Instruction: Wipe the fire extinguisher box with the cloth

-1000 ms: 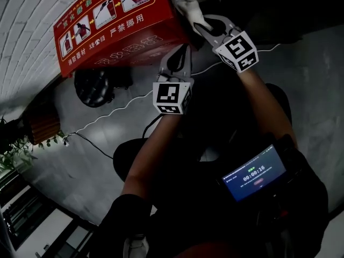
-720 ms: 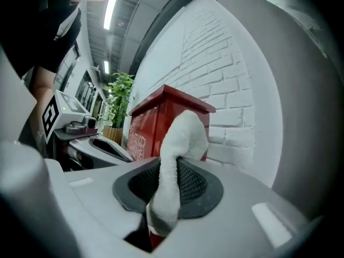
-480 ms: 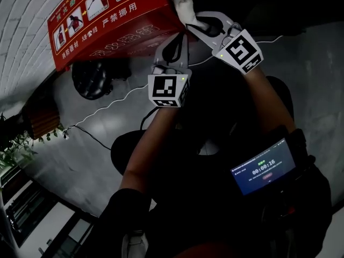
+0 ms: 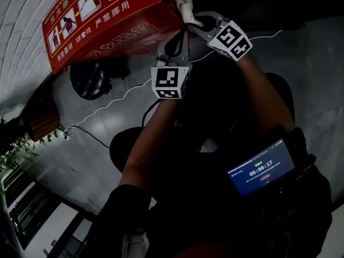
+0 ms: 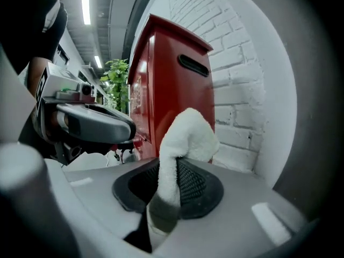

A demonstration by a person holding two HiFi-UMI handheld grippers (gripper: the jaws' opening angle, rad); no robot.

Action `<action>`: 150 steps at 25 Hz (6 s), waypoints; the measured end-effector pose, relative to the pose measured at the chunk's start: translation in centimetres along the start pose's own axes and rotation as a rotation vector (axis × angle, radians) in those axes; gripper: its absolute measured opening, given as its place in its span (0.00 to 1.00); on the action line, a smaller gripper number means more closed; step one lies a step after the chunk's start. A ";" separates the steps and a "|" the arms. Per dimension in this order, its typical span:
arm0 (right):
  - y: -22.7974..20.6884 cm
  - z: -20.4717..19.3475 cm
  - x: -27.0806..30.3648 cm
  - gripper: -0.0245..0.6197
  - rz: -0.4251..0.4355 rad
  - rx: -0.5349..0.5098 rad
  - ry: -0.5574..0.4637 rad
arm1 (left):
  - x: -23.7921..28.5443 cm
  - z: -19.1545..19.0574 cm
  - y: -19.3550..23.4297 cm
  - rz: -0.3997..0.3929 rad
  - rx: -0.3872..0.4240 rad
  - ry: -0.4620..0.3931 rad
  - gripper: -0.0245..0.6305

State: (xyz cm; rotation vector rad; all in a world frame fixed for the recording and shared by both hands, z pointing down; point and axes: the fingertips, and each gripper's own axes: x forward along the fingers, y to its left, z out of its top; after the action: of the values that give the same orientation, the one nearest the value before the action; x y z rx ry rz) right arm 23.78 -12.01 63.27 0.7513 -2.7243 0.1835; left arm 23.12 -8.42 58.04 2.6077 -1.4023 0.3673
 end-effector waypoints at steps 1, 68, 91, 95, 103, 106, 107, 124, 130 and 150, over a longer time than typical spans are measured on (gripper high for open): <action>-0.1 -0.9 0.3 0.16 -0.001 0.002 0.018 | 0.1 -0.2 0.1 0.001 -0.002 0.004 0.04; 22.4 22.5 11.4 0.16 -0.145 -0.099 -0.305 | -23.6 7.3 21.9 0.178 0.047 -0.231 0.04; 22.4 26.5 26.8 0.18 -0.663 0.247 -0.510 | -23.9 9.4 39.7 -0.085 0.048 -0.438 0.04; 22.0 27.0 27.1 0.18 -0.671 0.370 -0.567 | -24.4 9.5 40.6 -0.112 0.023 -0.451 0.04; 21.8 29.7 27.7 0.17 -0.685 0.358 -0.617 | -26.3 10.8 41.5 -0.156 -0.004 -0.478 0.04; 20.1 29.3 27.3 0.17 -0.710 0.422 -0.619 | -25.9 10.9 40.9 -0.173 -0.010 -0.483 0.04; 19.5 28.7 27.2 0.17 -0.718 0.458 -0.618 | -25.6 10.8 40.8 -0.173 -0.009 -0.484 0.04; 17.2 20.8 26.7 0.17 -0.723 1.038 -0.778 | -24.5 8.7 40.1 -0.236 0.009 -0.420 0.04; 16.8 19.2 26.1 0.17 -0.772 1.041 -0.779 | -23.4 6.8 39.1 -0.300 -0.022 -0.377 0.04; 17.7 12.4 27.1 0.17 -0.751 1.143 -0.687 | -18.3 -1.5 35.9 -0.263 -0.033 -0.104 0.04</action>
State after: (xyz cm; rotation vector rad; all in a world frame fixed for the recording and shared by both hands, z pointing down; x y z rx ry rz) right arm -10.68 -12.39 59.71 2.4013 -2.3998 1.5860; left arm -16.81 -13.16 55.05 2.7708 -1.0618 0.1743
